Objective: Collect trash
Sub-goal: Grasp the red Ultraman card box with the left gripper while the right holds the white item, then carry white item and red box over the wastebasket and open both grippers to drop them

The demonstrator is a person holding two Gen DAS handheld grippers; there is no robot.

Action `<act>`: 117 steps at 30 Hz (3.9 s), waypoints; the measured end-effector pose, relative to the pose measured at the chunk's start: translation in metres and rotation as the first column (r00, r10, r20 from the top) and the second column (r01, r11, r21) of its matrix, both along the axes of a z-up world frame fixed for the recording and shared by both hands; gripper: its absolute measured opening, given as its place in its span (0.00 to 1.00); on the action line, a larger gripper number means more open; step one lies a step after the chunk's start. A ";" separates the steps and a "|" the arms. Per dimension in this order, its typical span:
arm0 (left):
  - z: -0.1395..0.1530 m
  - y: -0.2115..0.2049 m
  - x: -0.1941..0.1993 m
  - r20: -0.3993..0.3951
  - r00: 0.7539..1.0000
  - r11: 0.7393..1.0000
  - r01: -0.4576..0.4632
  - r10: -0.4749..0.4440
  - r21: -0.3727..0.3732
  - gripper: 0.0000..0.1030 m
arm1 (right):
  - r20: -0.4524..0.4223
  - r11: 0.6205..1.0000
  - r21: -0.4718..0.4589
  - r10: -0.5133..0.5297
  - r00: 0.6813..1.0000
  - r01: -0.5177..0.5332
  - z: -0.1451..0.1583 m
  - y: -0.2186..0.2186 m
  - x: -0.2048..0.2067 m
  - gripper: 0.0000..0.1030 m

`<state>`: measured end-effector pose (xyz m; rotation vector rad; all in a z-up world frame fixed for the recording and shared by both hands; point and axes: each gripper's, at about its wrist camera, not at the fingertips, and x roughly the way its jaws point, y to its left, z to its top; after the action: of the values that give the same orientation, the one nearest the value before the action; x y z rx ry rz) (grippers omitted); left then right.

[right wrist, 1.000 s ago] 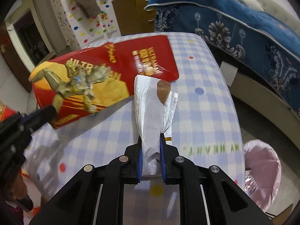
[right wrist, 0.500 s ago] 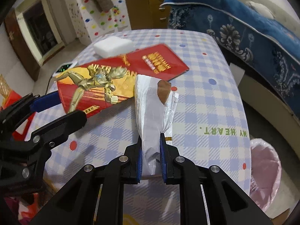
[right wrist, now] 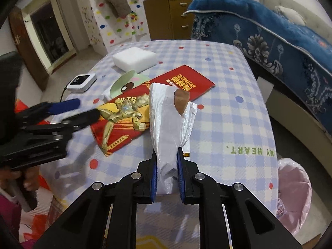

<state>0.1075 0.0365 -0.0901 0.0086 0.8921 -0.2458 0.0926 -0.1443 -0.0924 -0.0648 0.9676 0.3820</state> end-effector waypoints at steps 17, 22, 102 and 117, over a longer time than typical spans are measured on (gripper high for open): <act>0.038 -0.046 -0.023 0.036 0.983 0.965 0.186 -0.182 -0.183 0.16 | -0.102 0.992 0.107 -0.054 0.993 0.065 -0.011 -0.016 0.001 0.16; 0.043 -0.088 -0.035 0.068 0.965 0.962 0.259 -0.253 -0.089 0.16 | -0.122 0.988 0.136 -0.058 0.991 0.075 -0.011 -0.031 -0.017 0.16; 0.008 -0.328 -0.042 0.040 0.825 0.826 0.564 -0.563 -0.004 0.41 | -0.124 0.731 0.058 -0.670 0.732 0.680 -0.048 -0.320 -0.088 0.59; 0.029 -0.224 -0.052 0.073 0.920 0.922 0.386 -0.386 0.008 0.41 | -0.032 0.755 0.136 -0.644 0.764 0.642 0.003 -0.282 -0.108 0.59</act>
<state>0.0558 -0.1871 -0.0606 0.1888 0.8107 -0.6145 -0.0150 -0.4268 -0.0893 0.3921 0.8821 -0.1982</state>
